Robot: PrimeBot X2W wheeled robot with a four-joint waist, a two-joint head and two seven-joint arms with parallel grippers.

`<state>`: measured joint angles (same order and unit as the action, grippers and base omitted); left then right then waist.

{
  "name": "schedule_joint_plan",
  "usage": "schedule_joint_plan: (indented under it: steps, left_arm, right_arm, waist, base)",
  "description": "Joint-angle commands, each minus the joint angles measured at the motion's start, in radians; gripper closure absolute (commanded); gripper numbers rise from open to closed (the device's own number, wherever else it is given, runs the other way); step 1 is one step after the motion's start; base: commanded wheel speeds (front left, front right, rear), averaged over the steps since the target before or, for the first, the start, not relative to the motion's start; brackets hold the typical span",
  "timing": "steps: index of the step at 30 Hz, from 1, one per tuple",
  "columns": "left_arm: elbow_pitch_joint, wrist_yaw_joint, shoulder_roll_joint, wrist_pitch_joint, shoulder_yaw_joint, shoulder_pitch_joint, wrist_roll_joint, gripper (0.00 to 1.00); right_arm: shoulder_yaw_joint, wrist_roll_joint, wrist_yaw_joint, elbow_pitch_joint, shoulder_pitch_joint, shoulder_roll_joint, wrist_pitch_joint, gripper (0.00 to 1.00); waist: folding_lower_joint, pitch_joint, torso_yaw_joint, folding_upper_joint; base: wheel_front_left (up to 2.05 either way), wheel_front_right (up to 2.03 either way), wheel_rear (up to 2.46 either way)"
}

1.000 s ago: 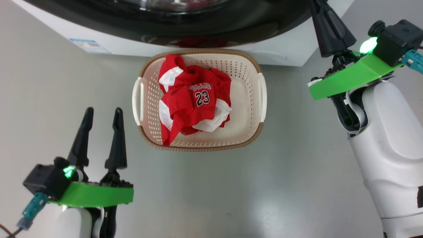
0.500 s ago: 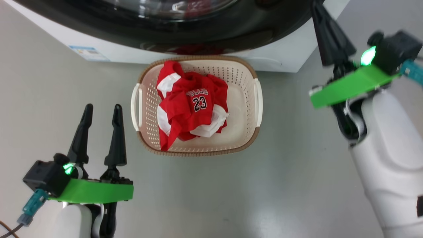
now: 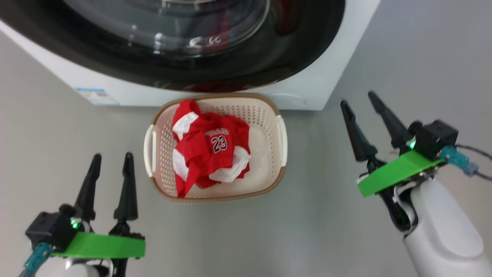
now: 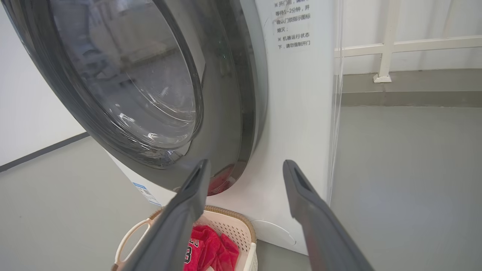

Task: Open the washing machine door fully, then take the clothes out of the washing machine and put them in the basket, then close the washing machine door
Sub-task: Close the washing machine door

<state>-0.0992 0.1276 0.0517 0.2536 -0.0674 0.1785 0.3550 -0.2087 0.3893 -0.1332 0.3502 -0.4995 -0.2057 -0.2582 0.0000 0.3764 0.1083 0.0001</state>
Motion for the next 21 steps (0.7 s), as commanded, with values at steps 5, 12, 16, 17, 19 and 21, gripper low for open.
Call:
schedule_joint_plan:
  steps: [5,12,16,17,19,21]
  left_arm:
    - [0.008,0.003,0.043,0.008,0.046,-0.038,-0.002,0.0]
    - [-0.008,0.003,0.055,0.008,0.058,-0.061,0.001,0.0]
    - [-0.016,0.003,0.06,0.008,0.064,-0.072,0.0,0.0]
    - [-0.019,0.003,0.061,0.008,0.062,-0.074,0.0,0.0]
    - [-0.023,0.003,0.064,0.008,0.061,-0.078,-0.001,0.0]
    - [-0.023,0.003,0.067,0.008,0.059,-0.083,0.0,0.0]
  right_arm:
    - [-0.007,0.016,0.002,-0.035,0.075,0.014,-0.004,0.0]
    - [0.016,0.017,0.002,-0.042,0.132,0.013,-0.004,0.0]
    - [0.025,0.017,0.002,-0.047,0.16,0.013,-0.004,0.0]
    - [0.027,0.017,0.002,-0.048,0.166,0.014,-0.004,0.0]
    - [0.031,0.017,0.002,-0.052,0.178,0.014,-0.004,0.0]
    - [0.034,0.017,0.002,-0.055,0.189,0.014,-0.004,0.0]
  waist:
    - [0.0,-0.075,-0.062,-0.0001]
    - [0.0,-0.116,-0.087,-0.0001]
    - [0.0,-0.139,-0.103,-0.0001]
    - [0.0,-0.144,-0.106,-0.0001]
    - [0.0,-0.154,-0.113,-0.0001]
    - [0.0,-0.165,-0.121,-0.0001]
  base:
    - [0.0,0.0,0.0]
    - [0.0,0.0,0.0]
    - [0.0,0.0,0.0]
    - [0.0,0.0,0.0]
    - [0.0,0.0,0.0]
    - [0.0,0.0,0.0]
